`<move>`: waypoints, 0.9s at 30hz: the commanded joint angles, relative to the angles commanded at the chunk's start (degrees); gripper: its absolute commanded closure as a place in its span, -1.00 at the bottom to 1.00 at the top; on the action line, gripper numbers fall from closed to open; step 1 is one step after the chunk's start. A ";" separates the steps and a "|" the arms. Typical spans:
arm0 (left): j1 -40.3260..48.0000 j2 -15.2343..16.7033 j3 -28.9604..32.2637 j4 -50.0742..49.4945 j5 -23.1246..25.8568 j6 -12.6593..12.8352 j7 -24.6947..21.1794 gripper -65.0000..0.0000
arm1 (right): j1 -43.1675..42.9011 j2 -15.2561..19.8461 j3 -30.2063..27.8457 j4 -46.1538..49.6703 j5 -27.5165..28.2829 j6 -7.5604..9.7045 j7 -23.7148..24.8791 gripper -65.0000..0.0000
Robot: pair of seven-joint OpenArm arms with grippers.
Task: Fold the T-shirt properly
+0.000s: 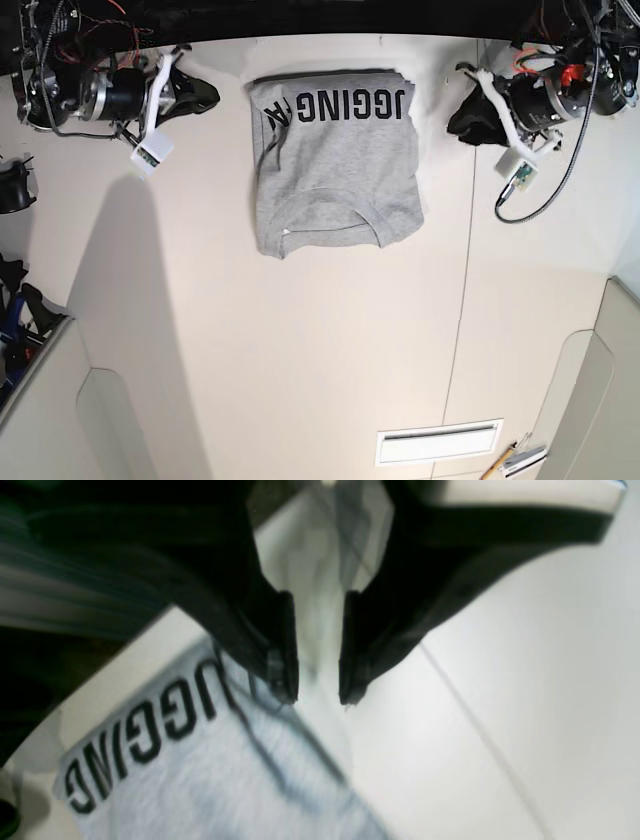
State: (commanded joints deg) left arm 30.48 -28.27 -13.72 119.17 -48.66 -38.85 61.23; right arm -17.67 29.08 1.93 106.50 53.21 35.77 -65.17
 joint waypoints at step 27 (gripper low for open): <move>15.87 0.50 28.65 -42.38 24.76 5.40 -22.56 0.51 | -12.07 12.94 -26.60 -26.97 -23.82 -0.61 24.57 1.00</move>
State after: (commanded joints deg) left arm 46.35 -27.77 14.94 76.79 -23.90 -33.45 38.68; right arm -29.74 42.02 -24.67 79.53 29.39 35.16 -40.60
